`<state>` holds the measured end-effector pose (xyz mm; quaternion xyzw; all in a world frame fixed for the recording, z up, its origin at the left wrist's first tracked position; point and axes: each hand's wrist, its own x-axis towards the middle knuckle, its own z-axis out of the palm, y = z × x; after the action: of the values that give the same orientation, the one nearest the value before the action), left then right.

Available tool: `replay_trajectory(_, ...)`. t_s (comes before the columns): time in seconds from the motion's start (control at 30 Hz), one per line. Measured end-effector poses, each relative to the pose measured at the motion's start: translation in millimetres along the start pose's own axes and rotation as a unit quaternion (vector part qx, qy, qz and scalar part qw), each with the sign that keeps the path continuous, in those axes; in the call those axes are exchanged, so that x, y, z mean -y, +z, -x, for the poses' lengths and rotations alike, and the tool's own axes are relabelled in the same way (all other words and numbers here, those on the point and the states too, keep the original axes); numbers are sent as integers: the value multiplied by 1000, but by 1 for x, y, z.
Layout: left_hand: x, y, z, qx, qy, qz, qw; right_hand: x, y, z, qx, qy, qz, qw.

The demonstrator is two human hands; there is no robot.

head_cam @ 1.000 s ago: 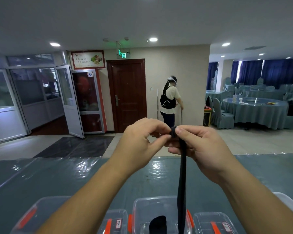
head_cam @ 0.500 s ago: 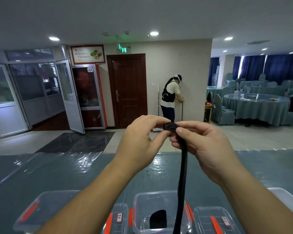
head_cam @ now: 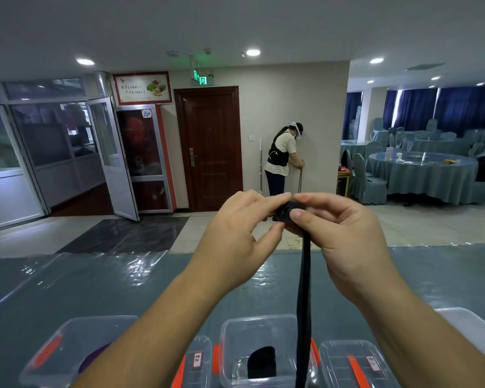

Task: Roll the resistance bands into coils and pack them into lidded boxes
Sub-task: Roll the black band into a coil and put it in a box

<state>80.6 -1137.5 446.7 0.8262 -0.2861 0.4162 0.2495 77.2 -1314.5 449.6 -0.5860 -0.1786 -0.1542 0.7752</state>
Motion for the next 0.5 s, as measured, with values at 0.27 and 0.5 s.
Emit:
replay_trajectory(0.27,-9,2,0,-129,-1,0,992,2,4,2,10,-8,-64,998)
replay_trajectory(0.5,-14,-3,-5,10,-108,67,992,0,-5,-4,31,-67,103,992)
